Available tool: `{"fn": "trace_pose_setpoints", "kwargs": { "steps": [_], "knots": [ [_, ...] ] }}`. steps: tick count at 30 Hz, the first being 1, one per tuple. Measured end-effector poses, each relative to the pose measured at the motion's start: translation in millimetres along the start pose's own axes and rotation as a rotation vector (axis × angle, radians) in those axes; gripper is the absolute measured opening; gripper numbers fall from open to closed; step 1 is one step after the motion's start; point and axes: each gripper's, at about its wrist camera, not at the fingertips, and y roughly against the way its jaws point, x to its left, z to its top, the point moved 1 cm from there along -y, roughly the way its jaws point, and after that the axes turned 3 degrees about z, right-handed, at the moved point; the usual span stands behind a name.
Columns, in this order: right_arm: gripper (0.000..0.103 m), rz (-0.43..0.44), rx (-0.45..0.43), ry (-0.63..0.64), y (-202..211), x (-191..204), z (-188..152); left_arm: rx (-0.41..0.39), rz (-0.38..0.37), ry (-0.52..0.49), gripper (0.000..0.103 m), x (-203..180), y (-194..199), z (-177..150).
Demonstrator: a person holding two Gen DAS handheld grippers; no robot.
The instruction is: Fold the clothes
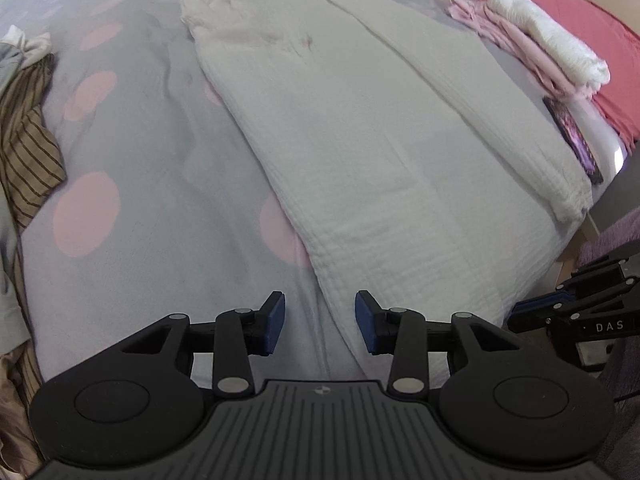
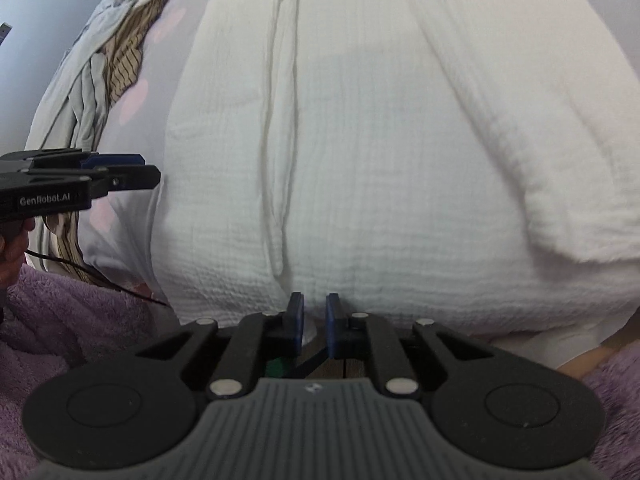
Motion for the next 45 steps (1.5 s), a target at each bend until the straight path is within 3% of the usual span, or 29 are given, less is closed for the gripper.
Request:
{"fn": "trace_pose_setpoints", "kwargs": {
  "steps": [9,11,13,16,21,28,39,41,43,45],
  "knots": [
    [0.021,-0.101,-0.056,0.199,47,-15,25,-0.063,0.003,0.019,0.040,-13,5,38],
    [0.021,-0.144,-0.056,0.241,56,-28,31,-0.059,0.002,0.007,0.040,-19,1,43],
    [0.030,-0.187,-0.053,0.274,67,-44,37,-0.054,-0.001,-0.009,0.040,-24,-3,47],
    [0.030,-0.239,-0.031,0.292,80,-73,46,-0.046,-0.005,-0.025,0.040,-31,-8,52],
    [0.031,-0.222,-0.016,0.314,96,-107,64,-0.026,-0.001,-0.035,0.040,-40,-19,62],
    [0.039,-0.269,0.025,0.380,83,-135,80,-0.013,-0.003,-0.046,0.041,-54,-27,73],
    [0.039,-0.264,0.107,0.411,52,-146,87,0.022,0.004,-0.043,0.041,-66,-42,77],
    [0.035,-0.276,0.122,0.429,48,-142,86,0.024,0.003,-0.040,0.041,-67,-43,77],
    [0.019,-0.287,0.135,0.465,43,-134,85,0.027,0.002,-0.038,0.041,-69,-44,78],
    [0.011,-0.315,0.151,0.515,38,-123,82,0.030,0.000,-0.036,0.041,-70,-45,79]
  ]
}}
